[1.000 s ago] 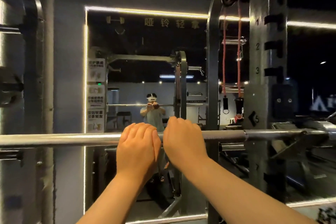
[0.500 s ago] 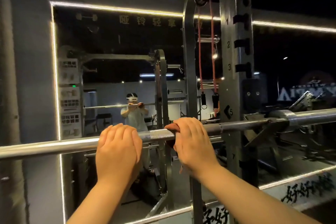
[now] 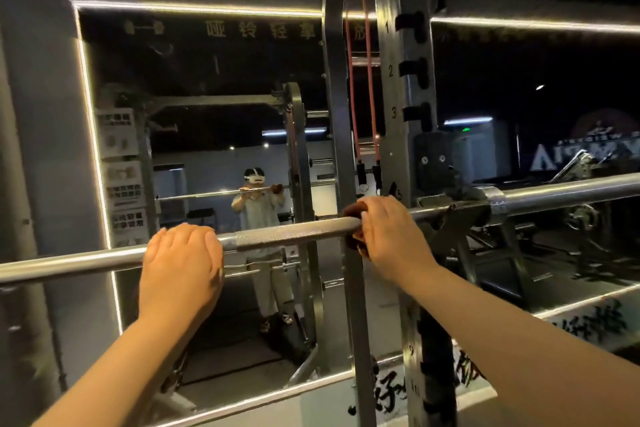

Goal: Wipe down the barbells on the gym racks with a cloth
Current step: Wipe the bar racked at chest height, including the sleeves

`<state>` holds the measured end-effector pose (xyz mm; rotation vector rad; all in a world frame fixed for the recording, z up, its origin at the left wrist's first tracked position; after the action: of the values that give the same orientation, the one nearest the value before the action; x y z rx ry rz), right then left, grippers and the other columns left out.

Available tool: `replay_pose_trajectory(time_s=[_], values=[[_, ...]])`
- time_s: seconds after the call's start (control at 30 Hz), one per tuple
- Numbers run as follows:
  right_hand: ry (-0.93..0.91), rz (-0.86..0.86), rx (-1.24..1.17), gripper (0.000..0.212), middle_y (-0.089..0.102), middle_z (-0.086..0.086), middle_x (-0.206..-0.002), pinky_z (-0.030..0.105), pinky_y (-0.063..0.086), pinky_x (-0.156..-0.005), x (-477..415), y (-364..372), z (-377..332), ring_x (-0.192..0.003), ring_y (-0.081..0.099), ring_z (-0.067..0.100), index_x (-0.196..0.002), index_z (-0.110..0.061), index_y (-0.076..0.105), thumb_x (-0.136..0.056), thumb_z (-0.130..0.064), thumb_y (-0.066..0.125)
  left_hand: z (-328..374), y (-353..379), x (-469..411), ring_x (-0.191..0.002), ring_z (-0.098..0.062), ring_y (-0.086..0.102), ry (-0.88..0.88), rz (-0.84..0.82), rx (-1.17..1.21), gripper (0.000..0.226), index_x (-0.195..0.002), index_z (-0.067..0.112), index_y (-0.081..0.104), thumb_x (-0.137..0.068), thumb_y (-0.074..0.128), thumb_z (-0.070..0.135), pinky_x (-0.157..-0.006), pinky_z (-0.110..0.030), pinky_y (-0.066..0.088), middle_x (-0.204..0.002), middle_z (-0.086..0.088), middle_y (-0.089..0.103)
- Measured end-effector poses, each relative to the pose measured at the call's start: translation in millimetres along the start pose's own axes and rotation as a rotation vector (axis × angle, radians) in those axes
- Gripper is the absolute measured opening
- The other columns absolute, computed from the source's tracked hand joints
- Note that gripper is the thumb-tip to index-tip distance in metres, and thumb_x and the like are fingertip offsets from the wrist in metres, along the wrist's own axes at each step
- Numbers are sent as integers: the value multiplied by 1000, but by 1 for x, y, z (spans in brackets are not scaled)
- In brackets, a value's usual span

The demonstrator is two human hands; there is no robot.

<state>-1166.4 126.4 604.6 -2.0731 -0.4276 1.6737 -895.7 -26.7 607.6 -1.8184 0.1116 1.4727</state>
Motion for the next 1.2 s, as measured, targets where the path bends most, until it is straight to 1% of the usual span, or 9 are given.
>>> replay_pose_trajectory(time_s=[0.23,0.37,0.5,0.6,0.77,0.83,1.0,1.07,1.2], values=[[-38,-5,-82,29,50,-2,-133,35,-3,-127,8,8,-2,-135,37,17,-130,-17,52,-101,-12,50,37,-6,3,-104,-34,66,31,-115,-26,10,-99,10,65,-89,62,10,-108,-55,45,-99,-12,68],[-197,-102,-78,39,45,-9,-135,31,28,-121,12,-9,25,-126,36,5,-137,-25,45,-101,-20,58,96,-5,-4,-90,-20,60,138,-130,205,29,-98,18,59,-102,31,21,-111,-44,41,-90,0,61],[-63,-39,-41,32,44,-8,-132,34,48,-108,15,-30,63,-125,44,11,-132,-26,47,-101,-27,55,130,4,-6,-80,-11,55,133,-76,355,48,-94,23,57,-104,13,40,-106,-39,43,-84,8,55],[-69,-55,-28,38,45,1,-143,36,12,-129,17,-27,53,-145,33,21,-140,-16,46,-102,-14,49,139,7,-6,-81,-12,56,91,-23,361,53,-93,23,58,-105,9,40,-110,-42,42,-84,8,57],[-112,-88,-100,50,31,2,-163,7,-21,-105,26,-39,51,-156,14,19,-155,-14,33,-107,-8,43,161,9,-7,-84,-13,59,78,-30,339,55,-95,21,61,-104,10,41,-109,-40,42,-87,6,62],[-110,-106,-110,47,35,3,-161,6,-13,-109,30,-46,56,-153,22,18,-154,-13,36,-107,-11,44,172,11,-8,-89,-14,61,82,-41,353,58,-101,19,64,-104,12,43,-110,-40,41,-93,4,65],[-27,-234,-169,25,57,2,-127,32,47,-104,47,-48,66,-116,53,17,-127,-22,54,-105,-23,42,209,14,-13,-107,-16,62,95,-52,378,55,-111,18,68,-105,19,40,-115,-36,30,-109,2,69],[45,-237,-333,22,59,-1,-117,35,51,-94,52,-58,70,-109,58,21,-118,-27,55,-106,-28,37,223,15,-15,-116,-15,60,109,-74,390,52,-121,18,68,-107,22,37,-118,-37,28,-119,3,69],[196,-95,-425,16,55,-4,-103,14,45,-81,35,-91,81,-94,56,2,-118,-24,48,-112,-28,33,254,19,-25,-108,-11,61,218,-177,330,33,-118,27,64,-106,36,37,-108,-36,45,-115,8,67]])
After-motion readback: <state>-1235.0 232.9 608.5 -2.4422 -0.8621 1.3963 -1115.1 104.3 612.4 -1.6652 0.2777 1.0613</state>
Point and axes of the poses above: each hand's wrist, its own x-axis away from the middle knuckle, its own y-axis out of the palm, z = x × y, the point moved 5 cm from there along -x, towards the middle knuckle
